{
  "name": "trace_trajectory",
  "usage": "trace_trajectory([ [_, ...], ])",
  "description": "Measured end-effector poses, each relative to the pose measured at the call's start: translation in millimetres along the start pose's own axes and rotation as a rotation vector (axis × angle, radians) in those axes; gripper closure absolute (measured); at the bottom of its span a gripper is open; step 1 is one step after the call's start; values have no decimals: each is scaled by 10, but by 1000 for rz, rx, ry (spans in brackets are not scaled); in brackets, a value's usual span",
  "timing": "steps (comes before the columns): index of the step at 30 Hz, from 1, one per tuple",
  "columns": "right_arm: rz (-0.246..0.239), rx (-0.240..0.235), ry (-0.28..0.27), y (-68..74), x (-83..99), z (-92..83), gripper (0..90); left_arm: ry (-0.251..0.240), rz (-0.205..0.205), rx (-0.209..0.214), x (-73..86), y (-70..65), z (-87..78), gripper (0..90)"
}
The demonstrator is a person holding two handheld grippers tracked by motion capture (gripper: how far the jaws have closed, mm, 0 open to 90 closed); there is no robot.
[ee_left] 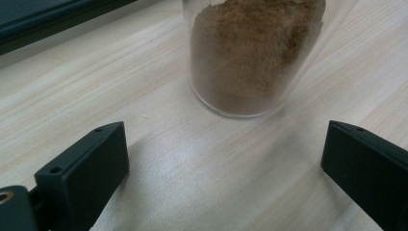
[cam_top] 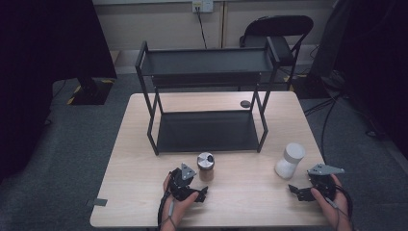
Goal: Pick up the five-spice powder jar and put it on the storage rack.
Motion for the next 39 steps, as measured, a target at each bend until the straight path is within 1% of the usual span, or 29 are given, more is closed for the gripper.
trace_trajectory([
  [5, 0, 0, 0, 0, 0, 0, 0, -8, -10, 8, -13, 14, 2, 18],
  [6, 0, 0, 0, 0, 0, 0, 0, -9, -13, 19, -24, 27, 10, 18],
  [10, 0, 0, 0, 0, 0, 0, 0, -17, -13, 18, -39, 21, 18, 17],
  [12, 0, 0, 0, 0, 0, 0, 0, -30, -17, 23, -54, 19, 29, 17],
  [19, 0, 0, 0, 0, 0, 0, 0, -36, -15, 30, -103, 13, 72, 17],
  [23, 0, 0, 0, 0, 0, 0, 0, -51, -28, 32, -99, 20, 111, 18],
  [26, 0, 0, 0, 0, 0, 0, 0, -57, -33, 31, -106, 18, 139, 30],
  [28, 0, 0, 0, 0, 0, 0, 0, -64, -33, 38, -118, 18, 161, 36],
  [34, 0, 0, 0, 0, 0, 0, 0, -77, -16, 44, -139, -3, 190, 68],
  [35, 0, 0, 0, 0, 0, 0, 0, -82, -6, 32, -142, -24, 199, 97],
  [39, 0, 0, 0, 0, 0, 0, 0, -88, -12, 31, -147, -28, 218, 142],
])
Point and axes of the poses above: each handheld gripper's, and its own axes: z roughly forward along the jaws, x roughly out of its underside, y roughly to its left, the point moved 1 cm from there along z, roughly forward along the jaws, and after that the axes turned 2 degrees about y, right-handed, at the moved point
